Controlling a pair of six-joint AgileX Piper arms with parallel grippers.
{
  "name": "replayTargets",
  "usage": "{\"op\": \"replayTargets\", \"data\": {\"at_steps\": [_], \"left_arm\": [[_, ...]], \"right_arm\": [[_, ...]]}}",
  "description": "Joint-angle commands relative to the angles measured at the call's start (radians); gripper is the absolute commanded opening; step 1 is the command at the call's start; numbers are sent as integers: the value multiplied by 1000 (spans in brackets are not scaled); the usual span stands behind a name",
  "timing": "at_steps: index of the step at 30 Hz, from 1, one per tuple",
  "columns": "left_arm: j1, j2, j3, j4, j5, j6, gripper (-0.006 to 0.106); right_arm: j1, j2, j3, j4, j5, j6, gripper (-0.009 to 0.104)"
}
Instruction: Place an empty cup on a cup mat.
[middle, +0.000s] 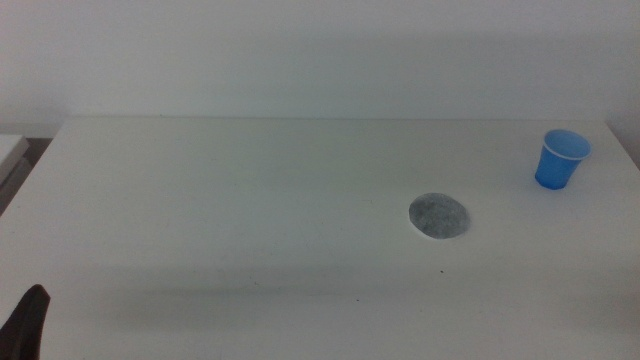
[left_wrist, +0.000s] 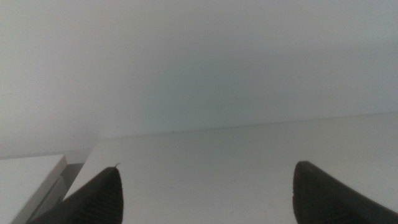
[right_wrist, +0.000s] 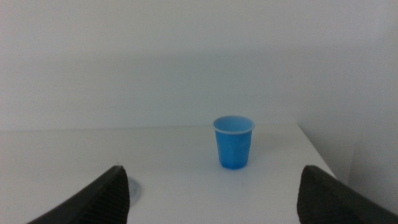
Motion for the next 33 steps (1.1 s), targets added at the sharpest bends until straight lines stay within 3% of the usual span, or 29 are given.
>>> {"op": "replayTargets", "data": {"at_steps": [1,9,13,23,33], "left_arm": [[-1,-4,0,-7,-5,-3,94],[-1,-4,0,-7,-5,-3,94],[-1,-4,0,-7,-5,-3,94],[-1,-4,0,-7,-5,-3,94],[-1,-4,0,-7,-5,-3,94]], "right_arm": [[2,-4,4,-3,-33,-4,93],[2,-4,1,-17,-57,-8,93],[2,140,-125,-10,-8,14,93],[2,672,-595,43,453,61,93],[2,796,-679,75,437,100,93]]}}
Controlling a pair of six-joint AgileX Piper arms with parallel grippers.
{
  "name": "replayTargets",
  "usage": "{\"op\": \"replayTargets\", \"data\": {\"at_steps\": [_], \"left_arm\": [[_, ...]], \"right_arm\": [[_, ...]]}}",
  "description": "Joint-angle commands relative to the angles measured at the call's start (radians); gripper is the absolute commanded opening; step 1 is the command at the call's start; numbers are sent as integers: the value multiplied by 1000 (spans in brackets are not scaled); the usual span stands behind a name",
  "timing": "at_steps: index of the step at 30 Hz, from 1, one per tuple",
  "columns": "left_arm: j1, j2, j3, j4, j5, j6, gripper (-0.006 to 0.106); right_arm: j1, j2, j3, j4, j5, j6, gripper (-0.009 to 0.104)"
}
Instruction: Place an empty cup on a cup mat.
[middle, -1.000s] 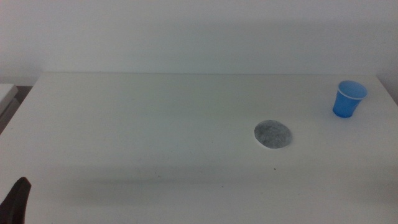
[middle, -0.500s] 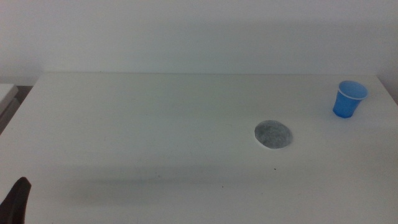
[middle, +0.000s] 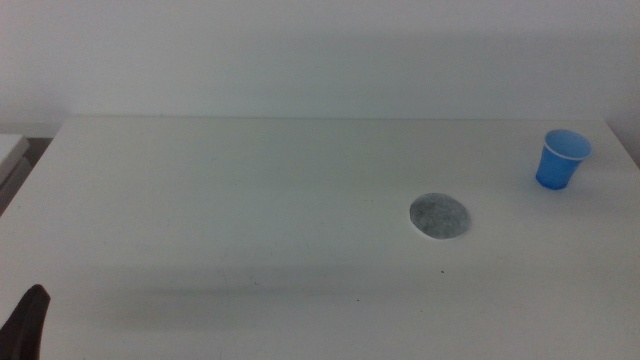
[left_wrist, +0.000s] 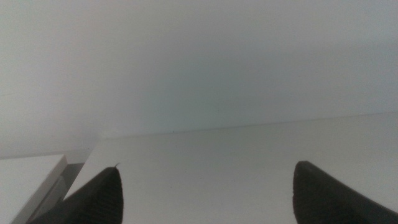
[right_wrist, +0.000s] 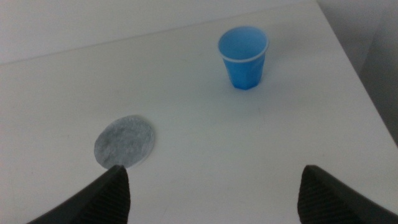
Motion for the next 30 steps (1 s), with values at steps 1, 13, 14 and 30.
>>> {"op": "replayTargets", "data": {"at_steps": [1,13,14,30], "left_arm": [[-1,-4,0,-7,-5,-3,94],[-1,-4,0,-7,-5,-3,94],[-1,-4,0,-7,-5,-3,94],[-1,-4,0,-7,-5,-3,94]], "right_arm": [[2,13,-14,1,2,2,93],[-124,531,-504,-3,318,94,85],[-142,582,-554,19,320,76,84],[-200,1289,-1221,80,480,-8,76]]}}
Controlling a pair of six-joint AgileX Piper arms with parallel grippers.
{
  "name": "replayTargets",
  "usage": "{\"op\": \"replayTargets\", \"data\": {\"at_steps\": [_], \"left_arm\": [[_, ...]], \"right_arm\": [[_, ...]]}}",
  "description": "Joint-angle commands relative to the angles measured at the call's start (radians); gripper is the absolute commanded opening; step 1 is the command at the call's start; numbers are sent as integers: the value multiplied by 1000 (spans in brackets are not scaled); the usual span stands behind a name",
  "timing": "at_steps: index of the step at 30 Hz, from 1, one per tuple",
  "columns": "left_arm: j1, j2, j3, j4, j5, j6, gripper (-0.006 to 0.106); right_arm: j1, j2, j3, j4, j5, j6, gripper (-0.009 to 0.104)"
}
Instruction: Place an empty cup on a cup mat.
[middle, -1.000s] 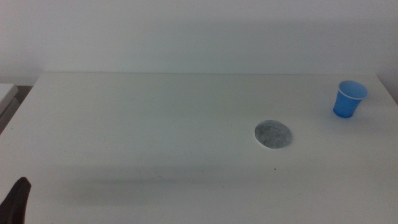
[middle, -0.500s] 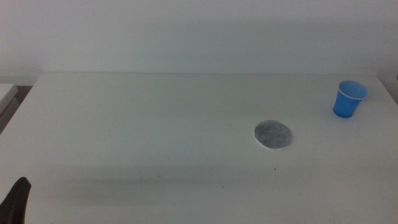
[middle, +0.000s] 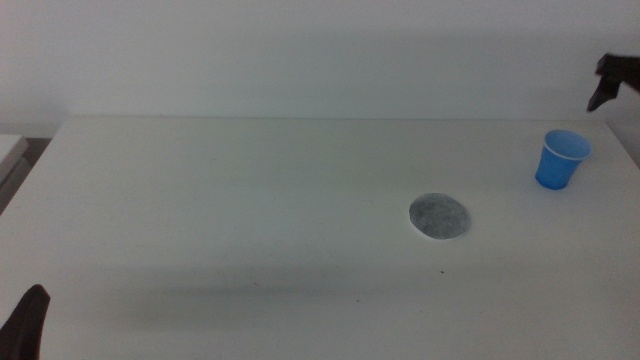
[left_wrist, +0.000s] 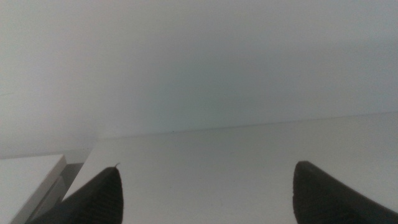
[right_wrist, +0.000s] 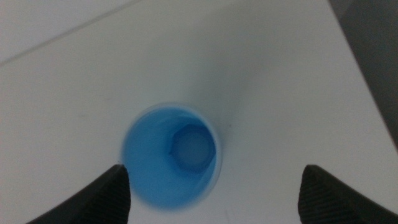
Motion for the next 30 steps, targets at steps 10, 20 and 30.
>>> {"op": "replayTargets", "data": {"at_steps": [10,20,30], "left_arm": [[-1,-4,0,-7,-5,-3,94],[-1,-4,0,-7,-5,-3,94],[-1,-4,0,-7,-5,-3,94]], "right_arm": [[-6,203,-61,11,-36,-35,37],[121,23,19,17,6,-121,-2],[338,-222,366,48,-174,-105,-2]]}}
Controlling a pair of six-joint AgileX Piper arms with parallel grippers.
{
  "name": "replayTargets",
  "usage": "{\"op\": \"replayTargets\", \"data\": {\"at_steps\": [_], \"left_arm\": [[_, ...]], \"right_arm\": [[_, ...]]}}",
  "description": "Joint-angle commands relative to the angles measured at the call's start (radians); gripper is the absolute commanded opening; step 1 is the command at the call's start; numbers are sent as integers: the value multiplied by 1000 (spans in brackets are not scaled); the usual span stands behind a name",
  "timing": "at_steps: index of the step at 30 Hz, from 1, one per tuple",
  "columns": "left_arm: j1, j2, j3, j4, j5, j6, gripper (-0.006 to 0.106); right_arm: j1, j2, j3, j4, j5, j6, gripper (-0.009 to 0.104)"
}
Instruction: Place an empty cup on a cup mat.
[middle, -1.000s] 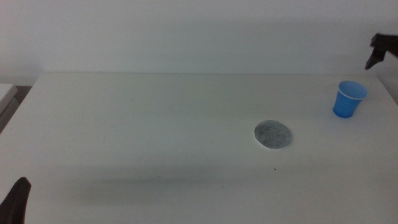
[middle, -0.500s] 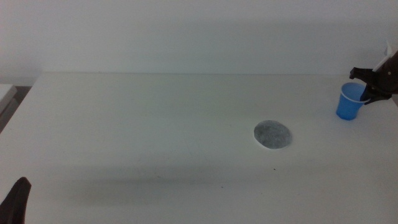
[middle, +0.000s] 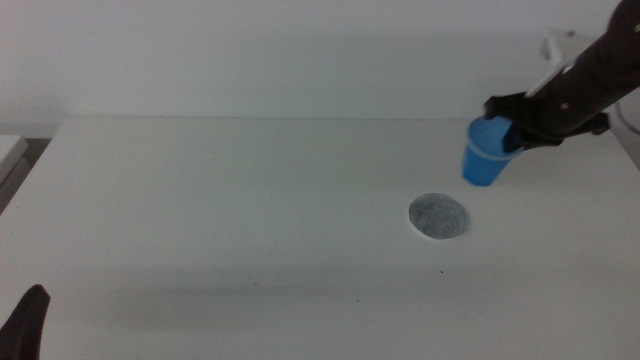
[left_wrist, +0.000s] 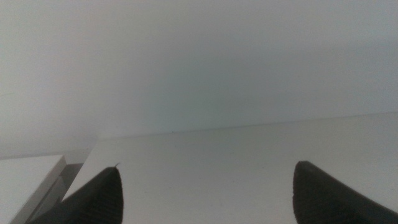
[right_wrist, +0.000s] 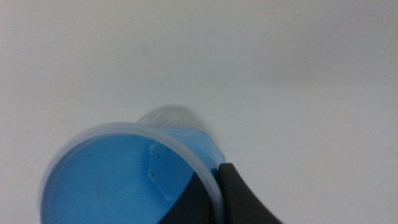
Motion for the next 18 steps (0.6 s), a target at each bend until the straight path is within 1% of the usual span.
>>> {"op": "replayTargets", "data": {"at_steps": [1,7,18], "left_arm": [[-1,-4,0,-7,-5,-3,94],[-1,-4,0,-7,-5,-3,94],[-1,-4,0,-7,-5,-3,94]], "right_arm": [[33,-15,22,-9,-27,2,-2],[97,41,22,-13,-69,29,-2],[105,111,22,-6,-80,38,-2]]}}
